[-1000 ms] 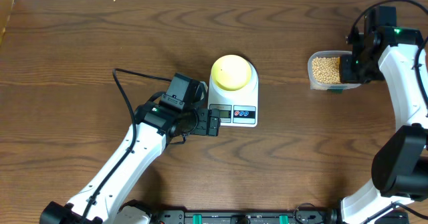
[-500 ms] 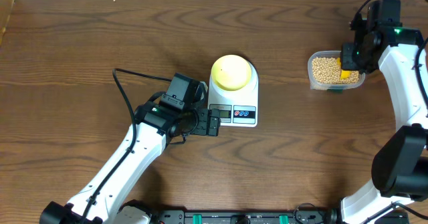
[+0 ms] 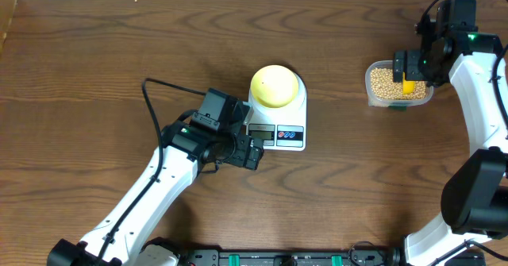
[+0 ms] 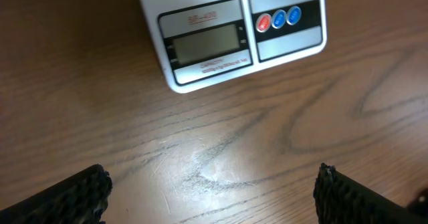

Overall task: Scoop item into bowl and weigh 50g on scale
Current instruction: 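Move the left gripper over the scale's button panel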

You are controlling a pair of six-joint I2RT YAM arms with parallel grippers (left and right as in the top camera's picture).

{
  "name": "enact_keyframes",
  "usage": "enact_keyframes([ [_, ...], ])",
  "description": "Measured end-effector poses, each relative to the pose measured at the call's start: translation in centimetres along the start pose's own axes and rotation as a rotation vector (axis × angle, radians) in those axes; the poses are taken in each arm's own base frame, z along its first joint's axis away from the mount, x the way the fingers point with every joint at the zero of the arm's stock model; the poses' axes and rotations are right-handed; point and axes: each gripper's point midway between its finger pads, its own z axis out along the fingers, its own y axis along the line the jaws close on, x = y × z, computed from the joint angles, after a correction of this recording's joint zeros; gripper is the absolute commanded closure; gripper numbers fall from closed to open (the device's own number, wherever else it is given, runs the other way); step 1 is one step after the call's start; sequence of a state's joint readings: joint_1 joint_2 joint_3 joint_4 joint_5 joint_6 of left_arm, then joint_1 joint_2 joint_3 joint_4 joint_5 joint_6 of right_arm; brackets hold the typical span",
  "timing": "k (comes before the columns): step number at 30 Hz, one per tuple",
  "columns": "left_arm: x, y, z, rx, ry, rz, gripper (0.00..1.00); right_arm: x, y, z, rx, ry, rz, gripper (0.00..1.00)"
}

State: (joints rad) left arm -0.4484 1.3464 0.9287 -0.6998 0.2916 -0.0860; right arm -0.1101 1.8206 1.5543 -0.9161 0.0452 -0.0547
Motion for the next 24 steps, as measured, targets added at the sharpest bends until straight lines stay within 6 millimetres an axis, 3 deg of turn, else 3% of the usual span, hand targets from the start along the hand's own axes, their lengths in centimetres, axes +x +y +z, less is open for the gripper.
enact_keyframes([
  [9, -0.8, -1.3, 0.3, 0.021, -0.041, 0.102, 0.02, 0.0, 0.0, 0.0, 0.0, 0.0, 0.0, 0.01],
  [14, -1.7, -3.1, 1.1, 0.02, -0.079, 0.149, 0.02, 0.0, 0.0, 0.0, 0.0, 0.0, 0.0, 0.01],
  [24, -2.6, -7.6, 7.3, 0.075, -0.077, 0.178, 0.02, 0.0, 0.0, 0.0, 0.0, 0.0, 0.0, 0.01],
])
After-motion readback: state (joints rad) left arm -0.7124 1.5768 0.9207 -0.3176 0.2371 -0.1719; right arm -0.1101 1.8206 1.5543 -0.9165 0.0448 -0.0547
